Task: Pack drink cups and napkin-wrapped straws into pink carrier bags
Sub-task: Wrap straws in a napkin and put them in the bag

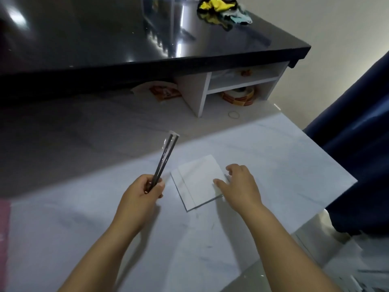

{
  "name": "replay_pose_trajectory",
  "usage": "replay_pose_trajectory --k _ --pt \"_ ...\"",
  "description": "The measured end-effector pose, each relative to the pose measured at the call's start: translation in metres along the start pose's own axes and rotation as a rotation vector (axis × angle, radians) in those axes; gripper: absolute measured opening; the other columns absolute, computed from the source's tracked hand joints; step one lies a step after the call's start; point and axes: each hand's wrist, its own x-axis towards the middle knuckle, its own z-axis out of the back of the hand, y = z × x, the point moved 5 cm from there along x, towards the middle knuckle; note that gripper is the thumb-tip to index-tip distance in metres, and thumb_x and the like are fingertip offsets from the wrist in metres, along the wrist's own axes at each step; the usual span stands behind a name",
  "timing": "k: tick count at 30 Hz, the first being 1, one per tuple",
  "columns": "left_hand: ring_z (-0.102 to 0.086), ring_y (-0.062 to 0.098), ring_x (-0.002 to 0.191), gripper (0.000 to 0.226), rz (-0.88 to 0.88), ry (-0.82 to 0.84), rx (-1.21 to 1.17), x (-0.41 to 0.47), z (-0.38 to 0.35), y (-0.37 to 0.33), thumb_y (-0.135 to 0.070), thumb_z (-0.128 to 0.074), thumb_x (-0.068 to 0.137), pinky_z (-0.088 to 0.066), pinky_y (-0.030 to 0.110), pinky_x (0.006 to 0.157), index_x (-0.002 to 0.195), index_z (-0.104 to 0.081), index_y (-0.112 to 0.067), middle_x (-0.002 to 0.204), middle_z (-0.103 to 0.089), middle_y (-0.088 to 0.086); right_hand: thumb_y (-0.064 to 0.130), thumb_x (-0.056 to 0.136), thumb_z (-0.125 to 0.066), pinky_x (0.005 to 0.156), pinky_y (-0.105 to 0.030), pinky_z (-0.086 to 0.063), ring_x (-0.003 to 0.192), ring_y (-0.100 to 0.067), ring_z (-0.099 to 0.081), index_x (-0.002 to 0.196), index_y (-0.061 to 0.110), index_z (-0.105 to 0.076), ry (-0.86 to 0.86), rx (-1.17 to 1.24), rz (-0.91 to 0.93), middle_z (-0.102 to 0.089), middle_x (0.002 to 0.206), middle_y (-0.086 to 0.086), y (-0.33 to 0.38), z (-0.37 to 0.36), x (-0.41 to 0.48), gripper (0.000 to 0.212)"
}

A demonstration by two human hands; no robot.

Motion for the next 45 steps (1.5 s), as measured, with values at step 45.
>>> replay_pose_trajectory --k 45 --pt "-0.054 0.022 0.064 0.011 0.301 -0.415 0.006 0.006 -0.053 -0.005 -0.023 -0.056 0.084 -0.038 0.029 0.055 0.079 -0.059 -0.013 0.071 -0.061 0.003 0.019 0.089 -0.064 0.068 -0.057 -0.057 0.044 -0.013 -0.061 0.091 0.014 -0.058 0.537 0.484 0.157 -0.059 0.092 -0.004 0.004 0.001 0.053 0.007"
